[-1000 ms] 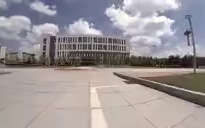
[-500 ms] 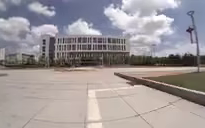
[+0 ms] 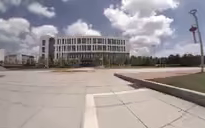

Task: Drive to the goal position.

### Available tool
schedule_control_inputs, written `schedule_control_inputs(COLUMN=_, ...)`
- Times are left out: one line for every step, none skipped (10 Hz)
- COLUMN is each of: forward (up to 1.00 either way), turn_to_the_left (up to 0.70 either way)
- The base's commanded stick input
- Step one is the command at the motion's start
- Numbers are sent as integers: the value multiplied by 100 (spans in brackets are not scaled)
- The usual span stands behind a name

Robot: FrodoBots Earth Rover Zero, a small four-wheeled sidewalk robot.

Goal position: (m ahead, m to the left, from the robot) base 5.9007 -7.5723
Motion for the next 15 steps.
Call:
schedule_control_inputs(forward=70, turn_to_the_left=19)
schedule_control_inputs(forward=70, turn_to_the_left=0)
schedule_control_inputs(forward=70, turn_to_the_left=0)
schedule_control_inputs(forward=70, turn_to_the_left=0)
schedule_control_inputs(forward=70, turn_to_the_left=0)
schedule_control_inputs(forward=70, turn_to_the_left=0)
schedule_control_inputs(forward=70, turn_to_the_left=0)
schedule_control_inputs(forward=70, turn_to_the_left=0)
schedule_control_inputs(forward=70, turn_to_the_left=0)
schedule_control_inputs(forward=70, turn_to_the_left=0)
schedule_control_inputs(forward=70, turn_to_the_left=0)
schedule_control_inputs(forward=70, turn_to_the_left=0)
schedule_control_inputs(forward=70, turn_to_the_left=3)
schedule_control_inputs(forward=70, turn_to_the_left=26)
schedule_control_inputs(forward=70, turn_to_the_left=35)
